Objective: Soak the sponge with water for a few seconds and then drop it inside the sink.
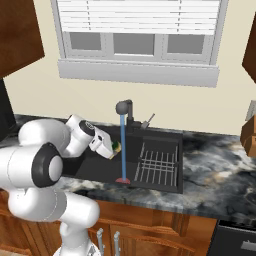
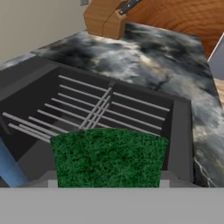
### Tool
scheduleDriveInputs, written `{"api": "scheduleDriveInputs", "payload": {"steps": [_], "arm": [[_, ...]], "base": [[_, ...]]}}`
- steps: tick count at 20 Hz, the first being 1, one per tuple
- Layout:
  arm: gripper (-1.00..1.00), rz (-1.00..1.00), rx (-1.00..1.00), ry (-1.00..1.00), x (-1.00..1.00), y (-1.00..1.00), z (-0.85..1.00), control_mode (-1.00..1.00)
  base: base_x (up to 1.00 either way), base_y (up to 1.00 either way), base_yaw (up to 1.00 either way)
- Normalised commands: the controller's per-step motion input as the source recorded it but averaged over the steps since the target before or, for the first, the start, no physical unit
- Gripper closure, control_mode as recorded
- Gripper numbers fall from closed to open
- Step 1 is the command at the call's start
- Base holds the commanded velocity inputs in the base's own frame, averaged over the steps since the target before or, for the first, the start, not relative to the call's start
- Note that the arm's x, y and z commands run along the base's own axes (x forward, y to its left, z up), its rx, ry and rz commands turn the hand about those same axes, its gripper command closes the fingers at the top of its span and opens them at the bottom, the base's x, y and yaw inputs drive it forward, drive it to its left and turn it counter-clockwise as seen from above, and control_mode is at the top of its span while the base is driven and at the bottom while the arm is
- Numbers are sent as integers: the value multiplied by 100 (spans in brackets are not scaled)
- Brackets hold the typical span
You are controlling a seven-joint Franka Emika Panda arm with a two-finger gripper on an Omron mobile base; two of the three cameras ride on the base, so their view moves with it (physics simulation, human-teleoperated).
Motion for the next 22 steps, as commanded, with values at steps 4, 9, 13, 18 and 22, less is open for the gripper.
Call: {"api": "scheduleDriveInputs", "payload": {"steps": [4, 9, 13, 18, 22], "arm": [[100, 0, -3, 0, 29, 0, -14, -100], [100, 0, -4, 0, 36, 0, -18, -100], [100, 0, -4, 0, 24, 1, -8, -100], [100, 0, -3, 0, 22, 9, -7, -100], [100, 0, -4, 0, 39, 0, -7, -100]], "base": [[0, 0, 0], [0, 0, 0], [0, 0, 0], [0, 0, 0], [0, 0, 0]]}}
